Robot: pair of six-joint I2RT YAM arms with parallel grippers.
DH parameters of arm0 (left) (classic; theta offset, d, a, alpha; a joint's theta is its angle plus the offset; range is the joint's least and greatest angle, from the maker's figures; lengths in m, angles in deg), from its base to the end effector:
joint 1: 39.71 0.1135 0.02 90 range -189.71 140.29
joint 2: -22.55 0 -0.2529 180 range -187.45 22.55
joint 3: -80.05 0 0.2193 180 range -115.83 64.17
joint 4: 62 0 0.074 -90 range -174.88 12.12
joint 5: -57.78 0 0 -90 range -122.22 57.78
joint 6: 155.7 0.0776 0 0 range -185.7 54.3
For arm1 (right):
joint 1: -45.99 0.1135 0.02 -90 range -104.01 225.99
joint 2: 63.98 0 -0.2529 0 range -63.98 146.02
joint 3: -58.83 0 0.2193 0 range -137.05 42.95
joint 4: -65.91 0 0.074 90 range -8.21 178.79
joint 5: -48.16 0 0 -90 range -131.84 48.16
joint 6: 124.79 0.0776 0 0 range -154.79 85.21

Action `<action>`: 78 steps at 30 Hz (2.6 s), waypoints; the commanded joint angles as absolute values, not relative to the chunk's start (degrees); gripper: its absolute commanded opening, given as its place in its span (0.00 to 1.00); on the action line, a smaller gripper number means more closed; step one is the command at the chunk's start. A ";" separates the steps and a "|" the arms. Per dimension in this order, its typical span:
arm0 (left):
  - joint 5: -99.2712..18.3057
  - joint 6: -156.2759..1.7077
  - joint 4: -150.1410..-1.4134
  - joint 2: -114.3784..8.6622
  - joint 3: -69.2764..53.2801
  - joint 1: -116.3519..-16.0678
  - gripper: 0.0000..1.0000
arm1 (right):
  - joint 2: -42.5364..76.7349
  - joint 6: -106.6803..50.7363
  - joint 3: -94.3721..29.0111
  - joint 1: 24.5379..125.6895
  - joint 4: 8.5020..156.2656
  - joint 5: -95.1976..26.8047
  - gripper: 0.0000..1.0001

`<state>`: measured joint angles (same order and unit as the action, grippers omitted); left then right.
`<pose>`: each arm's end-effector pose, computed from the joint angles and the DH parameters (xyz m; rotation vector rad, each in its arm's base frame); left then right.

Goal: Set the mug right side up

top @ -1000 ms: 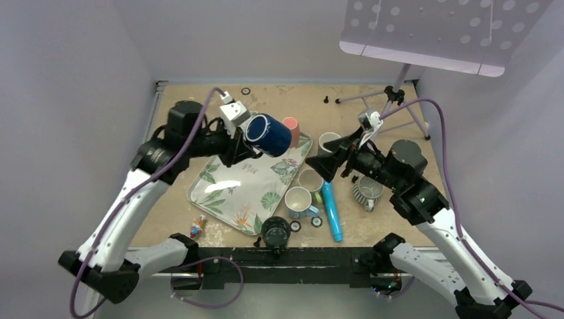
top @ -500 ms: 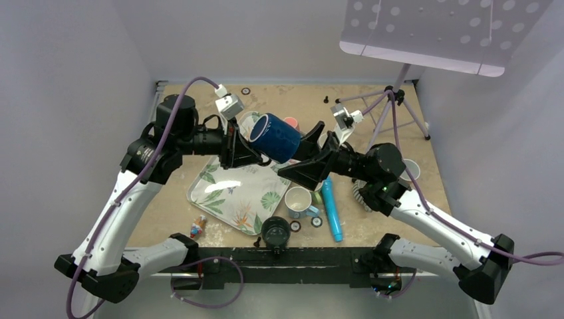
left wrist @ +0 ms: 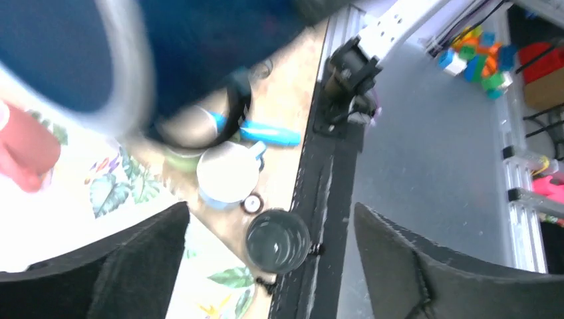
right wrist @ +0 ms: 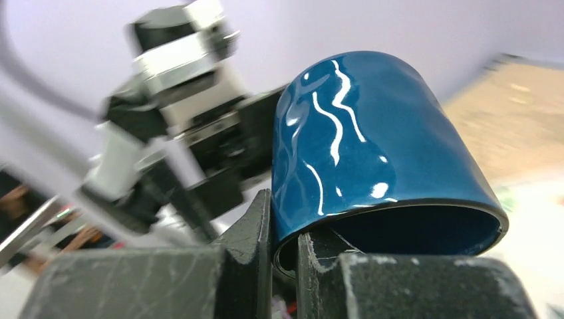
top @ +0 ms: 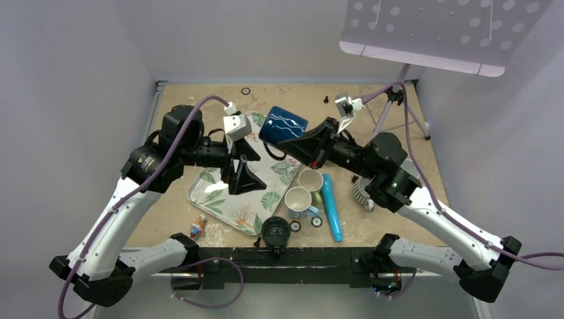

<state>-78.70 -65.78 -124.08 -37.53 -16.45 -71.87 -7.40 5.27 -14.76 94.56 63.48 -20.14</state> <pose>0.1268 -0.1462 0.4077 1.0657 1.7628 -1.1677 0.1295 0.1901 0.4374 -0.4729 1.3418 1.5442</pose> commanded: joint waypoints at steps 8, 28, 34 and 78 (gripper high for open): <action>-54.50 -54.49 -132.37 -33.52 -11.56 -69.83 1.00 | -12.32 0.36 -20.61 93.70 124.82 -52.91 0.00; -52.42 -53.61 -131.76 -35.40 -9.89 -69.84 1.00 | 0.29 -5.46 -12.81 81.89 132.09 -47.24 0.00; -51.33 -53.92 -131.17 -36.61 -9.34 -69.82 1.00 | 6.78 -9.25 -11.68 78.69 130.10 -45.37 0.00; -43.71 -47.25 -122.01 -96.60 -42.52 -68.40 0.00 | -4.44 -13.33 -15.30 71.64 129.39 -46.16 0.63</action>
